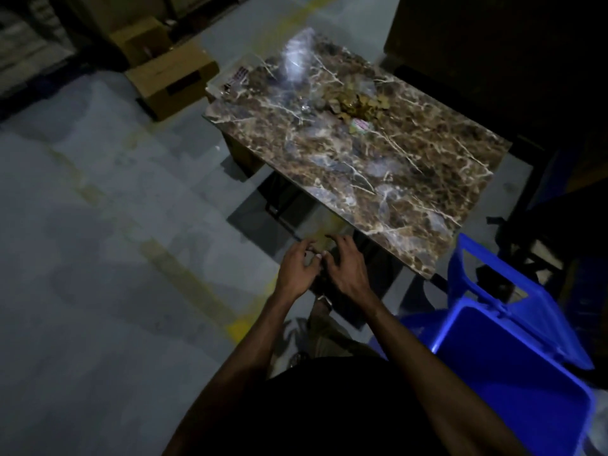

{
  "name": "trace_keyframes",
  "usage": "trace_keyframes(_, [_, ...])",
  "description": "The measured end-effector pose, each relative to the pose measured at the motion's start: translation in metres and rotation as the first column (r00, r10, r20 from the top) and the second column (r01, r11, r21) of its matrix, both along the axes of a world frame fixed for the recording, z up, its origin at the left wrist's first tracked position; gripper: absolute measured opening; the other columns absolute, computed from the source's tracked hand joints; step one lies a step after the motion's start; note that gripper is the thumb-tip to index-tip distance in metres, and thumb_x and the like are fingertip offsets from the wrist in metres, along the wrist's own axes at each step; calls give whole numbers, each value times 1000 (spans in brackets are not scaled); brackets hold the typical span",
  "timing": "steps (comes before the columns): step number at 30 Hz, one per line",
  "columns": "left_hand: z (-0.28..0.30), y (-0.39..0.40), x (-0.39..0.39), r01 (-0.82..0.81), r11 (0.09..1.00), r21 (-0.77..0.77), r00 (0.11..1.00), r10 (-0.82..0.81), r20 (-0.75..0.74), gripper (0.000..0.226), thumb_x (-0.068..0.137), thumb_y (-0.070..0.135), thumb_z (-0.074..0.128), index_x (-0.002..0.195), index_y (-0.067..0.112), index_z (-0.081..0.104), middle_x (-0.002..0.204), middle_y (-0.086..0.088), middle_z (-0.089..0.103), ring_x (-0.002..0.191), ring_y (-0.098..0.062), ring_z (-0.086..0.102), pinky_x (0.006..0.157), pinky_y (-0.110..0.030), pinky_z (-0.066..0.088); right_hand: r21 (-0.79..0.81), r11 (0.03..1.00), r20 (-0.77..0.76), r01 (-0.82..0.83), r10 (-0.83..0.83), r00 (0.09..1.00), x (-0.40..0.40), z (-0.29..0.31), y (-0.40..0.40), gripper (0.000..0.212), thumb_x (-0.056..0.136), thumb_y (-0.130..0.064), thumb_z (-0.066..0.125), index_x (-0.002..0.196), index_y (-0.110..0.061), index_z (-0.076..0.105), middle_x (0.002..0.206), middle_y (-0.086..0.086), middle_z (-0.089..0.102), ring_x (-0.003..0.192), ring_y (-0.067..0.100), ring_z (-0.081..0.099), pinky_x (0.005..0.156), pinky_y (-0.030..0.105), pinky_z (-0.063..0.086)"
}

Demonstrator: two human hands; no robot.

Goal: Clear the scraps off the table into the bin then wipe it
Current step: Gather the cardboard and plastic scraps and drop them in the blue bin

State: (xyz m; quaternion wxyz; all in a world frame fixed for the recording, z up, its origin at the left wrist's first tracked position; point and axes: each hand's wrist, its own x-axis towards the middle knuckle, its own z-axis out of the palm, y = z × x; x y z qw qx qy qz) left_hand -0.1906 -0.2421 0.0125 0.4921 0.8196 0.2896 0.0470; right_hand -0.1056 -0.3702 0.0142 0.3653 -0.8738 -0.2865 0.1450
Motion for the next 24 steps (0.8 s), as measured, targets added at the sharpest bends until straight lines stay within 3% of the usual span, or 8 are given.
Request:
trace_keyframes(5, [-7, 38, 62, -18, 1000, 24, 998, 19, -61, 38, 98, 16, 66, 136, 14, 62, 124, -7, 68, 113, -22, 63, 93, -25, 46, 31, 996, -10, -78, 79, 997, 70, -1, 39, 51, 98, -40, 44, 140, -14, 57, 131, 10, 57, 113, 32, 61, 91, 44, 52])
trace_keyframes(10, [-9, 63, 127, -4, 1000, 10, 995, 5, -101, 39, 97, 12, 64, 136, 16, 61, 124, -5, 67, 113, -19, 63, 90, -22, 46, 6, 993, -2, -121, 121, 993, 127, -2, 59, 48, 96, -30, 50, 142, -16, 56, 136, 8, 57, 116, 33, 62, 93, 47, 52])
trace_keyframes(12, [-7, 68, 149, 13, 1000, -7, 994, -14, -111, 40, 96, 11, 64, 136, 17, 61, 124, -4, 67, 111, -17, 63, 91, -25, 48, 8, 996, -16, -88, 88, 996, 147, -3, 63, 52, 94, -34, 44, 141, -18, 57, 138, 7, 57, 114, 31, 63, 93, 46, 52])
trace_keyframes(15, [-3, 73, 178, 39, 998, -55, 994, -45, -101, 40, 94, 19, 64, 134, 16, 62, 123, -5, 67, 109, -17, 65, 94, -29, 49, 29, 999, -50, -36, 37, 998, 171, -8, 67, 43, 97, -26, 54, 140, -20, 57, 137, 4, 57, 107, 27, 67, 89, 48, 56])
trace_keyframes(18, [-8, 87, 209, 58, 996, -75, 991, -67, -116, 42, 89, 34, 59, 130, 25, 64, 105, 0, 69, 93, -15, 69, 87, -32, 54, 43, 999, -80, 27, -24, 997, 193, -18, 72, 39, 100, -26, 57, 138, -21, 57, 135, 3, 58, 102, 24, 70, 87, 49, 57])
trace_keyframes(21, [-15, 102, 236, 100, 992, -78, 987, -108, -115, 33, 96, 20, 64, 129, 24, 64, 101, -2, 67, 82, -7, 66, 81, -30, 53, 35, 994, -124, 100, -95, 988, 207, -21, 80, 39, 101, -28, 54, 139, -23, 55, 135, 1, 56, 106, 20, 72, 88, 47, 57])
trace_keyframes(24, [-22, 118, 263, 121, 986, -113, 982, -136, -132, 35, 96, 16, 65, 130, 24, 64, 106, -2, 65, 89, -11, 66, 88, -34, 56, 48, 986, -130, 158, -151, 980, 220, -22, 91, 37, 101, -21, 57, 138, -21, 56, 136, 1, 57, 110, 15, 72, 91, 43, 58])
